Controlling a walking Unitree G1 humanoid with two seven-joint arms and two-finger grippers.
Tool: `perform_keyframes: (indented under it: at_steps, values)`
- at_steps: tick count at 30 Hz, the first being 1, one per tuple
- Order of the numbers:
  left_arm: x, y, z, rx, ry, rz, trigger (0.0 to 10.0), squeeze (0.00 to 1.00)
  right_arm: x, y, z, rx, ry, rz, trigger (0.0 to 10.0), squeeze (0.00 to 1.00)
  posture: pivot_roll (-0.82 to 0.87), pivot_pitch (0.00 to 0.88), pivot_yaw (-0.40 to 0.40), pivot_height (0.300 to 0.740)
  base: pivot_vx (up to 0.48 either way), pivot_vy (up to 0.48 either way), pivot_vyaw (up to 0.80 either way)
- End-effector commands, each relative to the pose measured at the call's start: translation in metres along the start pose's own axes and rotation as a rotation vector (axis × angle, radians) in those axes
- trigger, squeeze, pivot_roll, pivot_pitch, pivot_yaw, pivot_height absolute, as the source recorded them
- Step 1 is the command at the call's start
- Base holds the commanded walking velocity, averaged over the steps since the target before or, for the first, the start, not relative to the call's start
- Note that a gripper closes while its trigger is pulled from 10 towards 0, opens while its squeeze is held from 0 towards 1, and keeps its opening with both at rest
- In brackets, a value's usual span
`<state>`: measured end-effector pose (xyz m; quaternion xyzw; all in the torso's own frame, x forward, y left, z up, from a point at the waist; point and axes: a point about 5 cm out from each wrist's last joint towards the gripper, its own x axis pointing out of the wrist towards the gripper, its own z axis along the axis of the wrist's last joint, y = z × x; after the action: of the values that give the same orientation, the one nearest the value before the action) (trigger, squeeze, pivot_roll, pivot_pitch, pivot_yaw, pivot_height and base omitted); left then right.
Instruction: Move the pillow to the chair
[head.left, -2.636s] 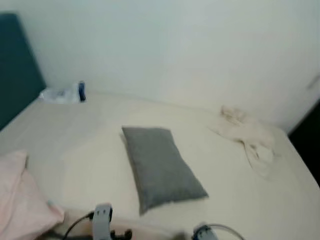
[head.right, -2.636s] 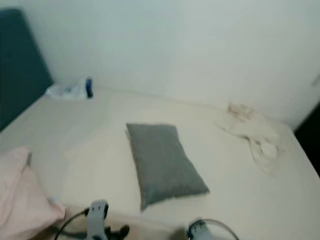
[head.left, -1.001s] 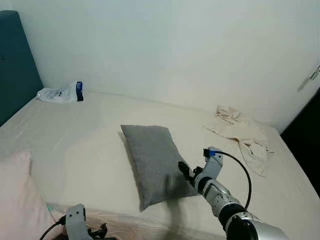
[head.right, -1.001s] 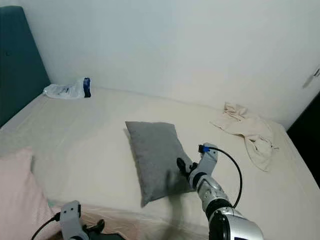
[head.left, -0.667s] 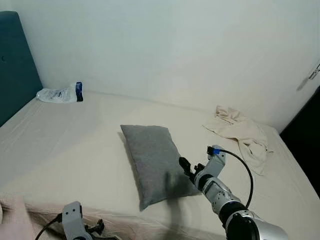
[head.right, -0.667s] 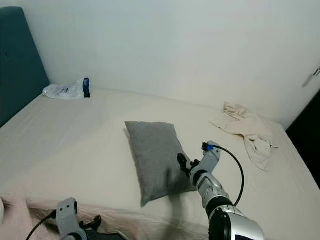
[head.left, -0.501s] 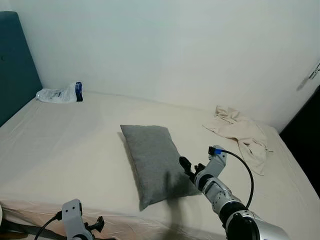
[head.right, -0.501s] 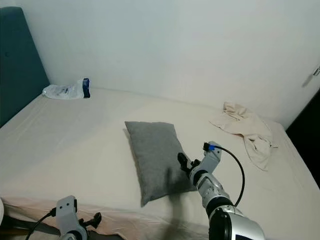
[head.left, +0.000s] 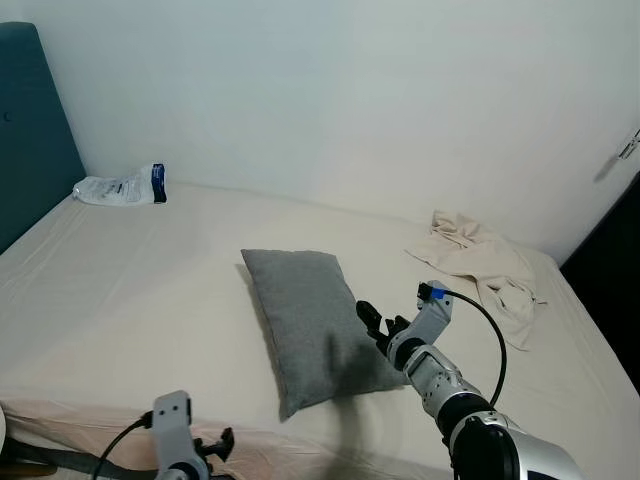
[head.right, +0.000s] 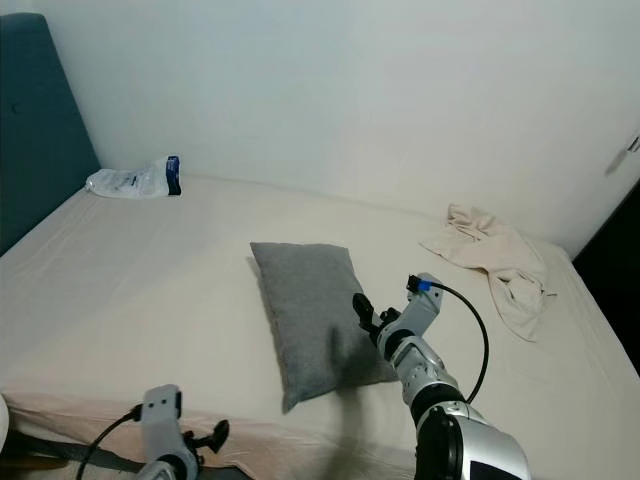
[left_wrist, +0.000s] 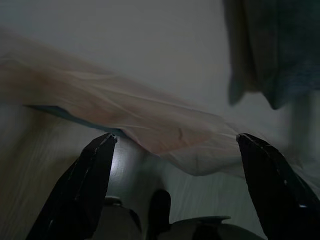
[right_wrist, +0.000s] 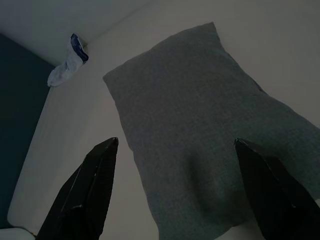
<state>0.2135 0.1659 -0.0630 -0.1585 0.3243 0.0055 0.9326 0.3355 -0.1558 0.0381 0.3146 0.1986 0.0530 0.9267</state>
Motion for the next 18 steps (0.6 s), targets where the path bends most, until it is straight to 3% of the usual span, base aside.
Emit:
perform_keyframes:
  at_steps: [1, 12, 18]
  values:
    - [0.001, -0.005, 0.000, 0.023, -0.001, -0.026, 10.0, 0.00, 0.000, -0.001, -0.001, 0.006, 0.018, 0.002, 10.0, 0.00, 0.17, 0.000, -0.117, 0.735, 0.000, 0.000, 0.00]
    - [0.008, -0.014, 0.026, 0.017, -0.111, -0.104, 10.0, 0.00, -0.001, -0.001, -0.007, 0.028, 0.029, 0.013, 10.0, 0.00, 0.18, 0.000, -0.108, 0.680, 0.000, 0.000, 0.00]
    - [0.013, -0.032, 0.051, 0.032, -0.226, -0.237, 10.0, 0.00, -0.002, -0.004, 0.001, 0.086, -0.013, 0.004, 10.0, 0.00, 0.18, 0.000, -0.107, 0.655, 0.000, 0.000, 0.00]
